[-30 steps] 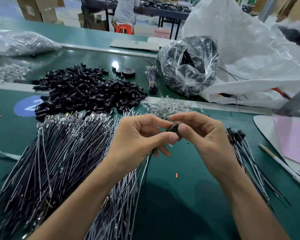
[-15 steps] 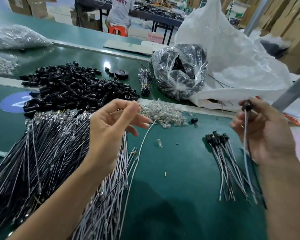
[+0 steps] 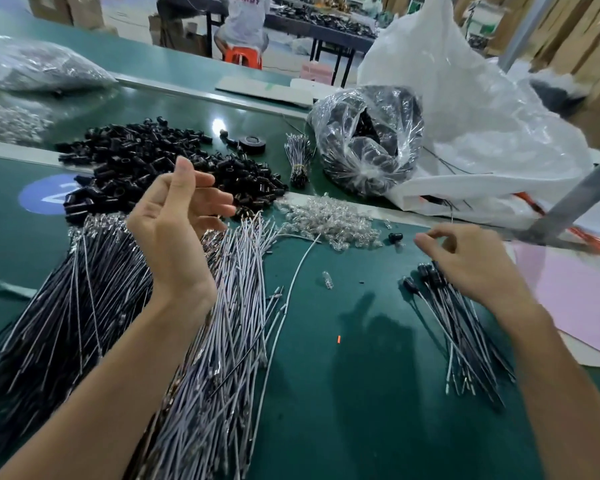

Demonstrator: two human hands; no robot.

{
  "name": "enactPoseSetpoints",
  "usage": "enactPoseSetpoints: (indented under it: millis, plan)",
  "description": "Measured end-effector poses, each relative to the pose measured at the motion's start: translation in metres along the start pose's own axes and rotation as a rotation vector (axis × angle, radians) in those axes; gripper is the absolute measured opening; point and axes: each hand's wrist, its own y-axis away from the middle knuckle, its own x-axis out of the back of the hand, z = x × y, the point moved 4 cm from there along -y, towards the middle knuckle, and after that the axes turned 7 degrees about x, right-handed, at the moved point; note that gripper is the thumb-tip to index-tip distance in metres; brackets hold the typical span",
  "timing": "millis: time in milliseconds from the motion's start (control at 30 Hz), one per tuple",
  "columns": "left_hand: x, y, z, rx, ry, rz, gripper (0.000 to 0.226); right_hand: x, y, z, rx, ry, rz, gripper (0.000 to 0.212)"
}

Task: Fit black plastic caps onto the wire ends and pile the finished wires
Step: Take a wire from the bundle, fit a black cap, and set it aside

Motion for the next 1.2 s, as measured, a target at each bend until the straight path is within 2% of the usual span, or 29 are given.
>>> enactPoseSetpoints:
  millis: [67, 133, 167, 200, 267, 367, 467, 600, 800, 1200]
  plan:
    - [0.007, -0.011, 0.006, -0.022, -0.094, 0.053, 0.02, -0.014, 0.002, -0.038, 0.132, -0.114, -0.001, 0.02]
    - [0.014, -0.025, 0.015, -0.054, -0.257, 0.072, 0.005, -0.036, 0.008, -0.073, 0.208, -0.221, -0.044, 0.018]
    - [0.018, -0.033, 0.02, -0.073, -0.343, 0.067, 0.007, -0.047, 0.01, -0.088, 0.222, -0.273, -0.057, 0.016]
    - [0.022, -0.04, 0.025, -0.094, -0.434, 0.054, 0.02, -0.058, 0.012, -0.099, 0.227, -0.312, -0.064, 0.016]
    - [0.029, -0.049, 0.035, -0.113, -0.681, -0.012, 0.034, -0.076, 0.017, -0.115, 0.226, -0.355, -0.075, 0.015]
    - [0.032, -0.048, 0.032, -0.02, -1.295, -0.238, 0.022, -0.09, 0.023, -0.12, 0.228, -0.331, -0.073, 0.015]
    - [0.035, -0.032, 0.018, 0.149, -1.616, -0.35, 0.021, -0.089, 0.028, -0.109, 0.195, -0.351, -0.035, 0.015]
    - [0.034, -0.024, 0.009, 0.134, -1.65, -0.284, 0.018, -0.087, 0.031, -0.1, 0.162, -0.365, -0.013, 0.016]
    - [0.036, -0.028, 0.003, 0.184, -1.656, -0.285, 0.023, -0.087, 0.036, -0.102, 0.167, -0.414, -0.018, 0.013]
    - [0.021, -0.023, 0.006, 0.11, -1.837, -0.285, 0.021, -0.084, 0.039, -0.109, 0.23, -0.42, -0.046, 0.013]
